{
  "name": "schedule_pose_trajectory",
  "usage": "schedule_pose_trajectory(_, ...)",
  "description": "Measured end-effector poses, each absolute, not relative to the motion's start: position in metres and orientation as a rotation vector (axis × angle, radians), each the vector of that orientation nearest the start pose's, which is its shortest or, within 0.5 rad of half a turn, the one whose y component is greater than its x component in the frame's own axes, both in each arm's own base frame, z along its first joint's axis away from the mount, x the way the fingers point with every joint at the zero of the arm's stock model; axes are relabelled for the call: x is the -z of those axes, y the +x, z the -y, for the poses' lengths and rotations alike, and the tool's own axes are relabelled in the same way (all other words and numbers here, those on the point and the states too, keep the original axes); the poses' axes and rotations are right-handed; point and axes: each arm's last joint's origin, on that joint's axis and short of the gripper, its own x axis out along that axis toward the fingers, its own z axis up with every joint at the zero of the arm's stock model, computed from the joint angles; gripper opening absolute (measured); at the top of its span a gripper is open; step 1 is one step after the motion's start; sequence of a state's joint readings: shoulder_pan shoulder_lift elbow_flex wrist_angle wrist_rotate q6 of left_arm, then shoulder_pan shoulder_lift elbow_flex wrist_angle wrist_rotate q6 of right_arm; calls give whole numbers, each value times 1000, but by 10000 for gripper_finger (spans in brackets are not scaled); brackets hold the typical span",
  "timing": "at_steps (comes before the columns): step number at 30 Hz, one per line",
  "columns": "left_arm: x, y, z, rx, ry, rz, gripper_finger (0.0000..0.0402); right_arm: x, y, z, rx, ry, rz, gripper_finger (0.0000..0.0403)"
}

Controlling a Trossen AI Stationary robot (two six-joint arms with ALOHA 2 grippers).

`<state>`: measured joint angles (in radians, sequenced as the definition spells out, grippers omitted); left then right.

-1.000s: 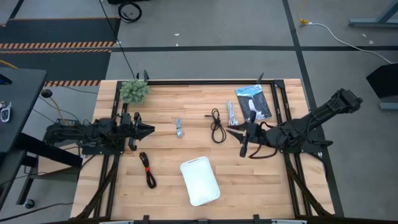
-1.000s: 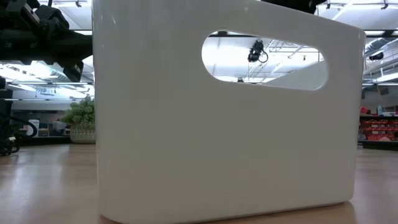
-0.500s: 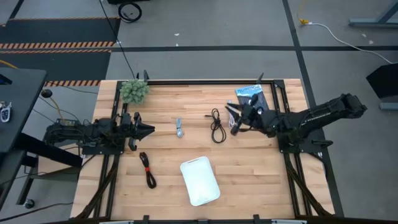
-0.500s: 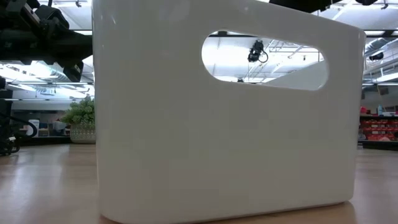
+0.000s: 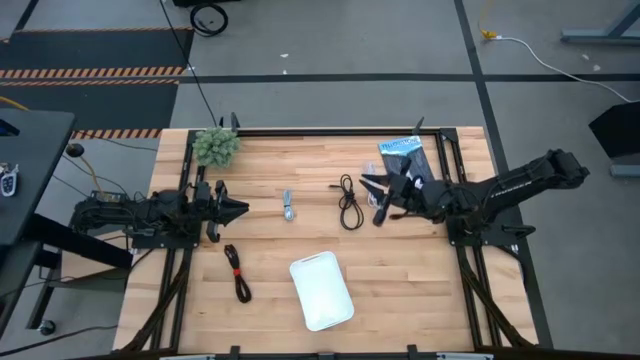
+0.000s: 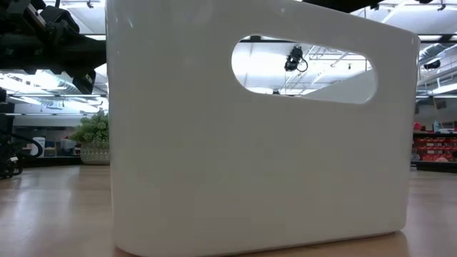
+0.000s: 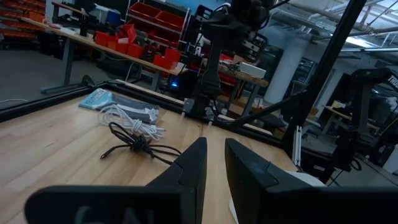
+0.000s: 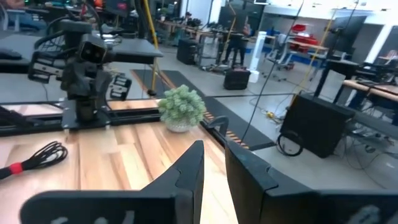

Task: Pick and place USB-C Cables
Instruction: Put the white charger cable into the white bin

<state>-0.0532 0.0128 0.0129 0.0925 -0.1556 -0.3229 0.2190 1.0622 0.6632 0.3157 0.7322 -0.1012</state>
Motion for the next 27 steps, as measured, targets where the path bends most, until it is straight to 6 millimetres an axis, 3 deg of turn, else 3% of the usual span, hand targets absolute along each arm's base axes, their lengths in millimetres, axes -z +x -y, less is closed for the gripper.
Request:
schedule_pose_trajectory(17,-176,97,1,-86,-332,108,66,-301,228,-34,496,118,87,73)
schedule_pose_trajectory(27,-176,97,1,-86,-332,108,66,-303,228,-29,513,172,120,73)
